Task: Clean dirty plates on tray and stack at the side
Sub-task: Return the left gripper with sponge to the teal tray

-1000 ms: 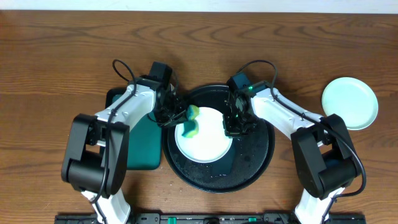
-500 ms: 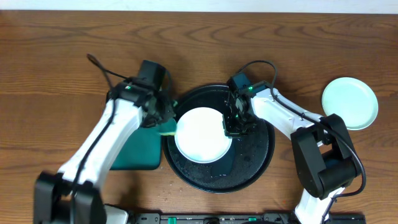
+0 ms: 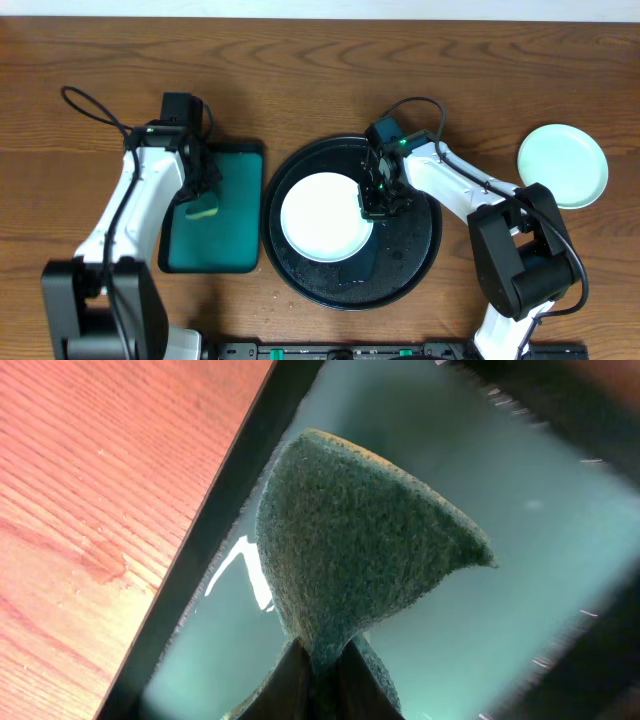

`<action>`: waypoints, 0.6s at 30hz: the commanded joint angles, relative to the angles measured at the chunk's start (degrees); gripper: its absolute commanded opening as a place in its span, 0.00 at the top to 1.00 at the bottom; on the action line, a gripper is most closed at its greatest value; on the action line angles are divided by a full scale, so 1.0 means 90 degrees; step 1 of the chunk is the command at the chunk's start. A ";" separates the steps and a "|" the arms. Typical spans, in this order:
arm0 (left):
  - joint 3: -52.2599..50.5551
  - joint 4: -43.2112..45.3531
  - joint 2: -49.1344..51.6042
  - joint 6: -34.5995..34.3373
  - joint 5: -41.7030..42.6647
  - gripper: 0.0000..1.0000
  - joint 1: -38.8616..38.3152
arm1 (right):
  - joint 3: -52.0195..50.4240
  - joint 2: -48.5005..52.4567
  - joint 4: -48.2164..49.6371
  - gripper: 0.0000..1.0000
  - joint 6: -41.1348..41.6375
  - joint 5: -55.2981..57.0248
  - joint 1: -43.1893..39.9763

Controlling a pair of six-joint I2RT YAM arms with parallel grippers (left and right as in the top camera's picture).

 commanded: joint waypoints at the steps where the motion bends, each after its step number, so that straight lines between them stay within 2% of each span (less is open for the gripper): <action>1: -0.0068 -0.0005 0.0423 0.0204 -0.0202 0.93 -0.0007 | -0.0158 0.0185 -0.0019 0.99 -0.0034 0.0287 0.0112; 6: -0.0068 -0.0005 0.1035 0.0202 -0.0138 0.93 -0.0012 | -0.0158 0.0185 -0.0022 0.99 -0.0034 0.0287 0.0114; 10: -0.0066 0.0007 0.1073 0.0204 -0.0138 0.91 -0.0012 | -0.0158 0.0185 -0.0024 0.99 -0.0034 0.0287 0.0114; 11: -0.0066 0.0010 0.1056 0.0204 -0.0138 0.85 -0.0010 | -0.0158 0.0185 -0.0022 0.99 -0.0034 0.0287 0.0114; 13: -0.0063 0.0005 0.1027 0.0204 -0.0136 0.64 -0.0012 | -0.0158 0.0185 -0.0019 0.99 -0.0034 0.0287 0.0114; 16: -0.0063 -0.0029 0.0935 0.0204 -0.0085 0.39 -0.0012 | -0.0158 0.0185 -0.0017 0.99 -0.0034 0.0287 0.0114; 17: -0.0063 -0.0046 0.0857 0.0204 -0.0005 0.34 -0.0012 | -0.0158 0.0185 -0.0019 0.99 -0.0036 0.0284 0.0114; 18: -0.0063 -0.0049 0.0765 0.0204 0.0063 0.33 -0.0012 | -0.0158 0.0185 -0.0022 0.99 -0.0036 0.0287 0.0114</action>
